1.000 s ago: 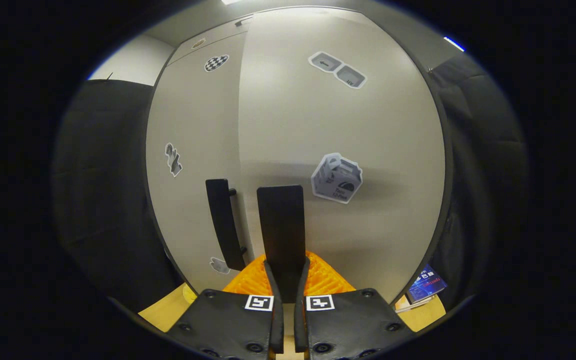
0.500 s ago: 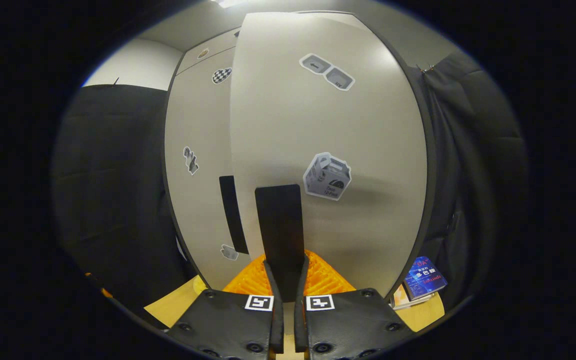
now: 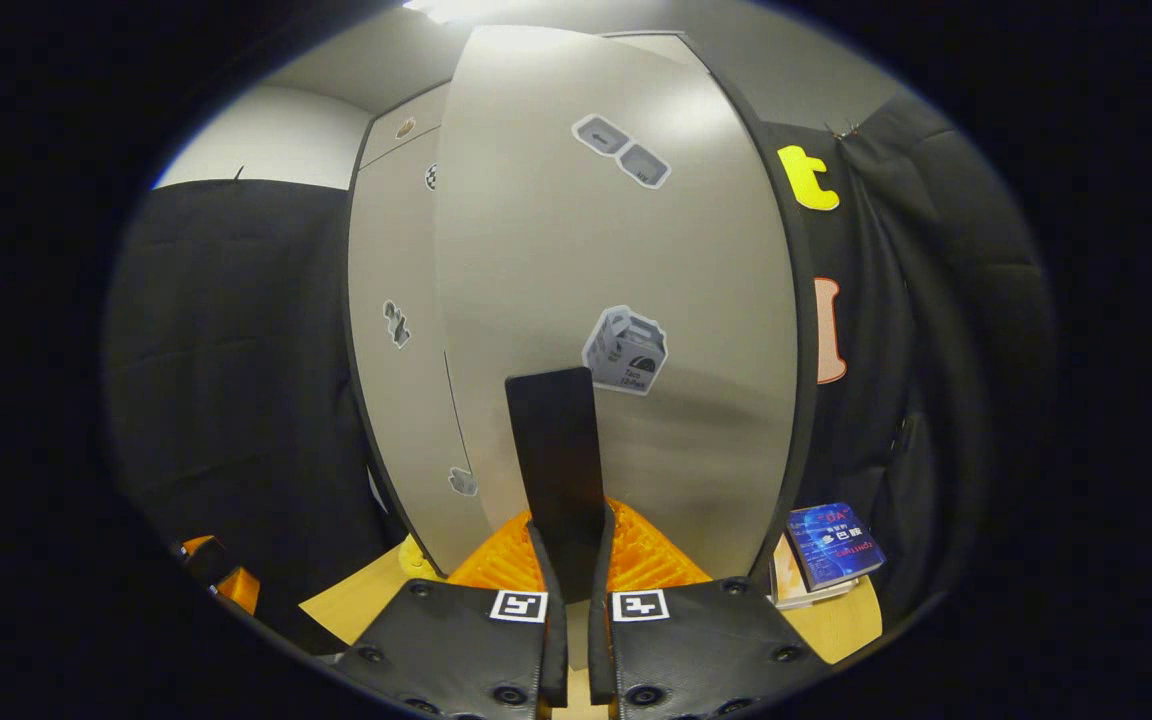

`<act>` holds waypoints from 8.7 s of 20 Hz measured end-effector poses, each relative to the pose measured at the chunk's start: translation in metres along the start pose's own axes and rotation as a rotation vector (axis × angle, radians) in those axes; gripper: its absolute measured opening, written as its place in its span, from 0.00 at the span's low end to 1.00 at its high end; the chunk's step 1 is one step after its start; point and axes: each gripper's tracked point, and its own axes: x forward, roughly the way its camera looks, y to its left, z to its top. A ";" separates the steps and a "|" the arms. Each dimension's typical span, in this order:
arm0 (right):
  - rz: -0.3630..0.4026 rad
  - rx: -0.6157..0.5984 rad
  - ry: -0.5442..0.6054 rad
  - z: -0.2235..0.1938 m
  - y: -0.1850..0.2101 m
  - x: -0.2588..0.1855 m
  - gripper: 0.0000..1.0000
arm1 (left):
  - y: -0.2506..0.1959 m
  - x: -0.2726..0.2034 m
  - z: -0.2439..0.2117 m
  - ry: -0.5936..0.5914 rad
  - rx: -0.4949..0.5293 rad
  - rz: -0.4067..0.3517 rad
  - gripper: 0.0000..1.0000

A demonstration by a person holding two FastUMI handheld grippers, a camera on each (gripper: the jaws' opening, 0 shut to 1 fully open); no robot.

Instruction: Open the right door of the double-door shoe cabinet with the right hand, and open the left door with the left hand.

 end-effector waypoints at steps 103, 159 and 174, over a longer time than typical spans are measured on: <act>-0.244 0.008 -0.036 -0.021 -0.074 -0.061 0.98 | -0.185 0.293 0.077 0.062 -0.130 -0.160 0.15; -0.140 -0.053 -0.044 -0.026 0.042 -0.046 0.94 | -0.016 0.242 0.053 -0.008 -0.097 -0.220 0.06; -0.205 -0.071 -0.169 -0.001 0.011 -0.065 0.99 | -0.071 0.107 0.067 -0.015 -0.136 -0.186 0.06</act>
